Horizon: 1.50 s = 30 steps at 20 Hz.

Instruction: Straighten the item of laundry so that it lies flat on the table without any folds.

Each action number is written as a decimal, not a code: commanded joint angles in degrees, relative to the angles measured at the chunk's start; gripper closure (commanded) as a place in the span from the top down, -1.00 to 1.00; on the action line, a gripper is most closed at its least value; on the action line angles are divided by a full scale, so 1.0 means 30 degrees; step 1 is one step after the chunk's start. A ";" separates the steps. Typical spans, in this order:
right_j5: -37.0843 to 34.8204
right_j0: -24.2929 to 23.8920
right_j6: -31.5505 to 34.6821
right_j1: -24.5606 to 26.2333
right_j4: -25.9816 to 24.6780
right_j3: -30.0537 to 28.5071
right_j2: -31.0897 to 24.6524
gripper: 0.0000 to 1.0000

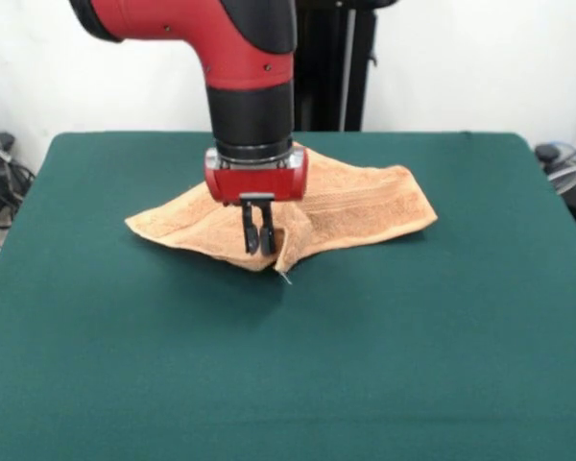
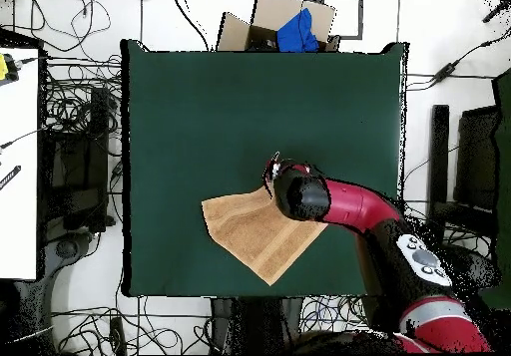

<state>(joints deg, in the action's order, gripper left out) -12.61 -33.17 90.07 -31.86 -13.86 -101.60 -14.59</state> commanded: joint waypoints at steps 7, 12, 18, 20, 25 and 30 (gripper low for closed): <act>0.1932 0.0896 0.1446 0.0848 -0.1815 0.1630 -0.0453 1.00; 0.1631 0.0668 0.1419 0.0971 -0.1632 0.1570 -0.0737 1.00; 0.1346 0.0846 0.1719 0.0655 -0.1371 0.1397 -0.0499 1.00; 0.1378 0.0880 0.1783 0.0549 -0.1379 0.1300 -0.0428 1.00; 0.0808 0.0822 0.1838 -0.0210 -0.1181 0.0674 -0.0506 1.00; 0.0416 0.1024 0.2069 -0.0878 -0.0974 0.0193 -0.0348 1.00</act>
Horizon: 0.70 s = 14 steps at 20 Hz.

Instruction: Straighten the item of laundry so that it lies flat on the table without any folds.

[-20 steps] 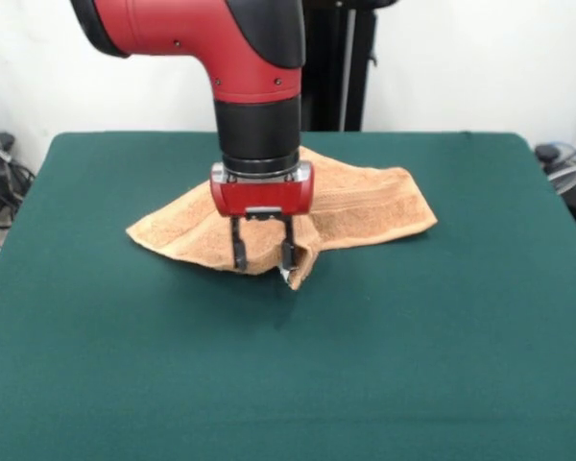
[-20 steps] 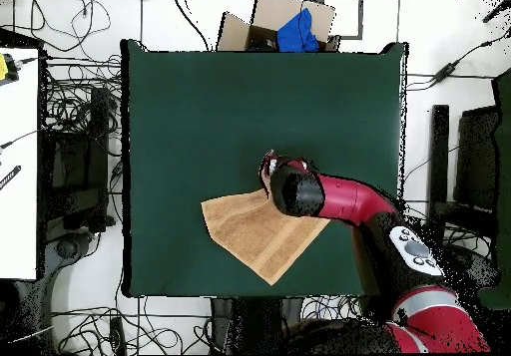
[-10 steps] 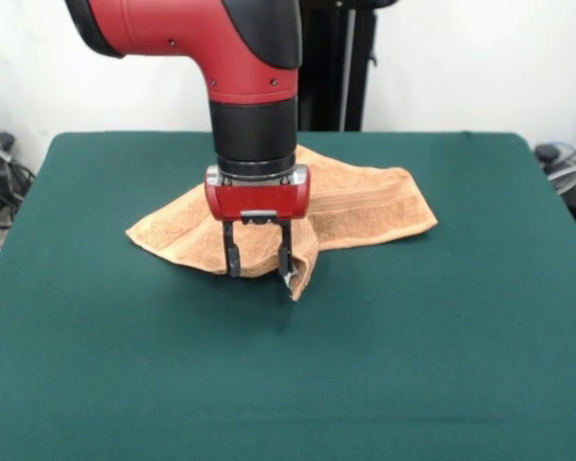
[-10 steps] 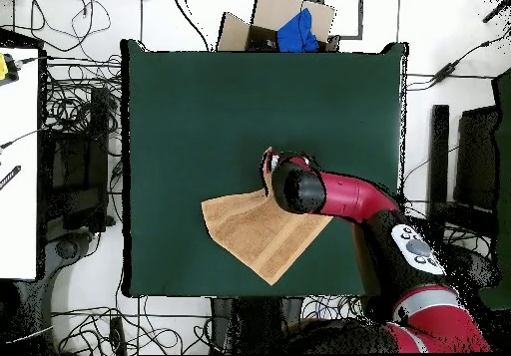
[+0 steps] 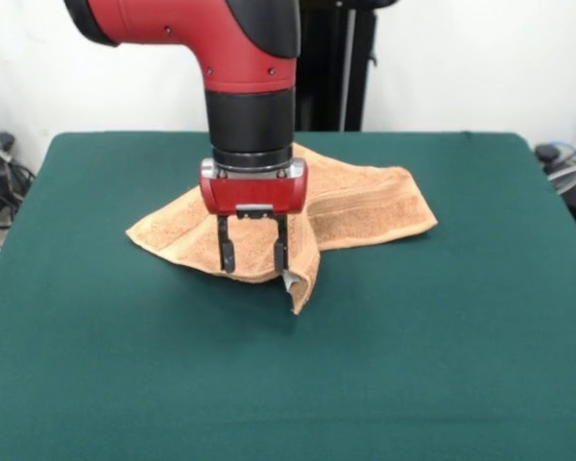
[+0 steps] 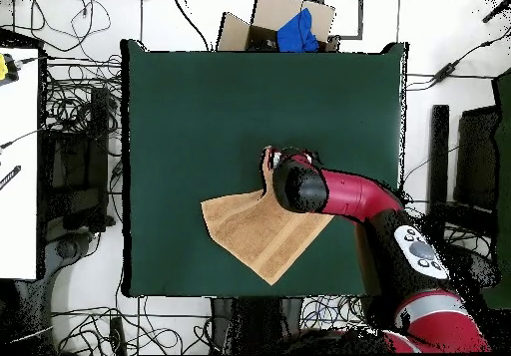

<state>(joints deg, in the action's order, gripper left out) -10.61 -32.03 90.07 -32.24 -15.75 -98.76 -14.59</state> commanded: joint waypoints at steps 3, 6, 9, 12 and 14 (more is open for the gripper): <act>-0.0540 0.0726 0.2202 -0.1082 -0.0136 -0.0973 -0.0404 1.00; -0.1512 0.0997 0.2517 -0.2109 0.0417 -0.1522 -0.0357 1.00; -0.3042 0.1582 0.3055 -0.3610 0.1250 -0.2283 -0.0030 1.00; -0.3690 0.1967 0.3342 -0.4329 0.1781 -0.2757 0.0206 1.00; -0.3677 0.2321 0.3729 -0.4497 0.2076 -0.3037 0.0436 1.00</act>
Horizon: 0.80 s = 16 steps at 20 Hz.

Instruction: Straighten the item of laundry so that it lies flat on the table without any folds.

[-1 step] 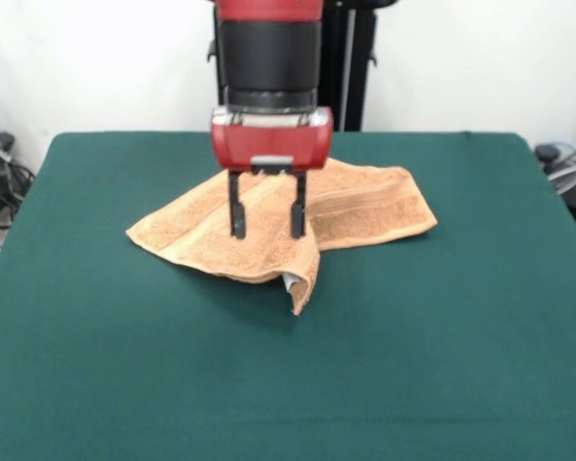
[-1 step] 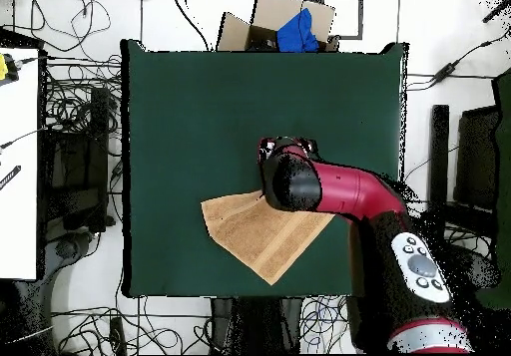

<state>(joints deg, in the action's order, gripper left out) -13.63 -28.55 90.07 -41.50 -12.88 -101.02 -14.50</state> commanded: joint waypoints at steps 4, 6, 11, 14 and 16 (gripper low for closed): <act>-0.2314 0.1641 0.4225 -0.1565 0.1587 -0.2864 0.0636 1.00; -0.2016 0.1902 0.4459 -0.1646 0.1789 -0.3186 0.0800 1.00; -0.0894 0.2360 0.4638 -0.1327 0.2082 -0.3608 0.1255 1.00; -0.0347 0.2526 0.4523 -0.0989 0.1991 -0.3626 0.1538 1.00; -0.0110 0.2577 0.4409 -0.0882 0.1852 -0.3647 0.1709 1.00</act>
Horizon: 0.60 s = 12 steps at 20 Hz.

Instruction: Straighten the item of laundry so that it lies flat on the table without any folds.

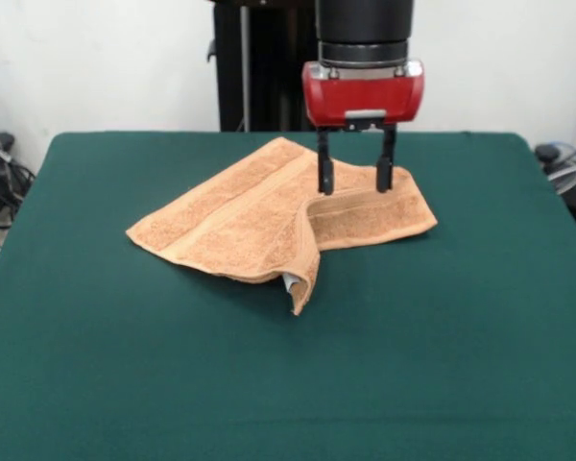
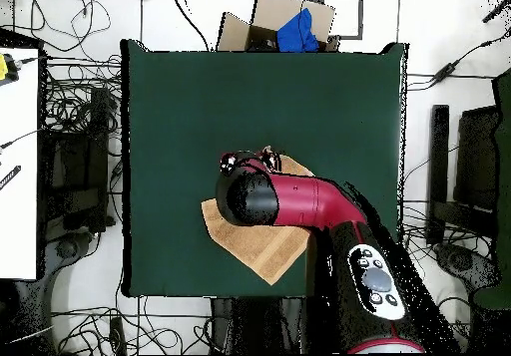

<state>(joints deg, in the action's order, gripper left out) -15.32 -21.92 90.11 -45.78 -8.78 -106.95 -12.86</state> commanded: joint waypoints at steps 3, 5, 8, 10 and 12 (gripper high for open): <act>0.0739 0.0069 0.4052 0.0810 0.0221 -0.1956 0.1165 1.00; 0.0695 -0.0035 0.3908 0.0801 0.0135 -0.2079 0.1210 1.00; 0.0736 -0.0269 0.3672 0.0629 0.0006 -0.2563 0.1219 1.00; 0.0641 -0.0593 0.3402 0.0372 -0.0035 -0.2980 0.1032 1.00; 0.0515 -0.0814 0.3217 0.0115 -0.0039 -0.3219 0.0899 1.00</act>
<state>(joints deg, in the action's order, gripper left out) -15.32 -23.14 90.11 -45.53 -8.78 -111.44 -11.10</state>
